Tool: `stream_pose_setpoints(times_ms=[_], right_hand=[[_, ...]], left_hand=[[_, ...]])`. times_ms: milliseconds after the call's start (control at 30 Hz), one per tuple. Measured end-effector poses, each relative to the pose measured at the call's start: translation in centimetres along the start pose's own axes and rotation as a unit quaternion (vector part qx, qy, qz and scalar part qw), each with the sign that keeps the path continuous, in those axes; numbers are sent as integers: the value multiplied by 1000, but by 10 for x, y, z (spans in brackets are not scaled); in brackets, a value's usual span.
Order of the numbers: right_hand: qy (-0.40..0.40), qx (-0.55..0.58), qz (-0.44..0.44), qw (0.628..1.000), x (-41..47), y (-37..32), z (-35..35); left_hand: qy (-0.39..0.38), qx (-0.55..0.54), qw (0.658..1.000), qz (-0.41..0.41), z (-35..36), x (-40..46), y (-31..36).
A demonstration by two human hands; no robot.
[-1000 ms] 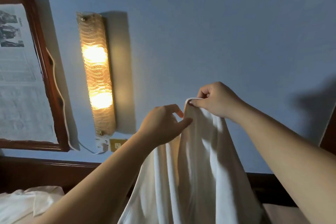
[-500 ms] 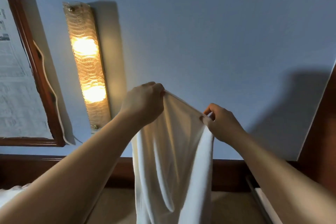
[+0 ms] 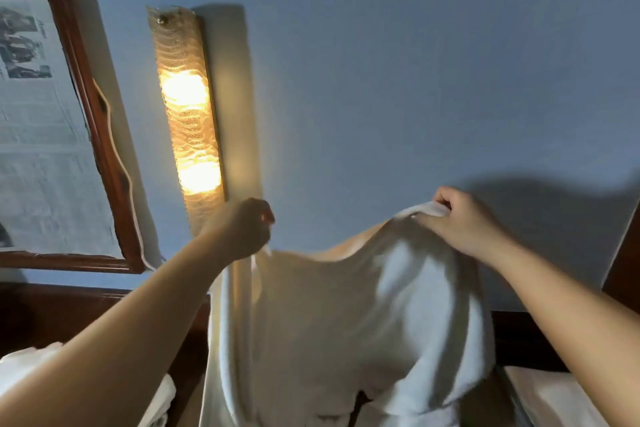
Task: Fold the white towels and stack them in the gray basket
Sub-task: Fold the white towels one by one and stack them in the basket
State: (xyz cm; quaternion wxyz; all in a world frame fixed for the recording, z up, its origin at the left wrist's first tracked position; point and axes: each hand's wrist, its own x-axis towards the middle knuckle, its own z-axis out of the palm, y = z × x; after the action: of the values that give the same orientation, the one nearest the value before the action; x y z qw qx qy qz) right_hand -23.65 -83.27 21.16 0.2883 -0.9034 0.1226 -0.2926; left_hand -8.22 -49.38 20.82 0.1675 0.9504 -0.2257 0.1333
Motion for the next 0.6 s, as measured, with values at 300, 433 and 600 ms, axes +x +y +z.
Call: stream_pose_setpoints(times_ms=[300,433,600], right_hand=[[-159,82,26,984,14,-50,2],[-242,-37,60,968,-19,-11,30],[-298,-59,164,939,-116,82,121]], left_hand=[[-150,-131,972,123,64,-29,89],[-164,-104,977,89,105,-41,86],[-175,-103,978,48,160,-89,46]])
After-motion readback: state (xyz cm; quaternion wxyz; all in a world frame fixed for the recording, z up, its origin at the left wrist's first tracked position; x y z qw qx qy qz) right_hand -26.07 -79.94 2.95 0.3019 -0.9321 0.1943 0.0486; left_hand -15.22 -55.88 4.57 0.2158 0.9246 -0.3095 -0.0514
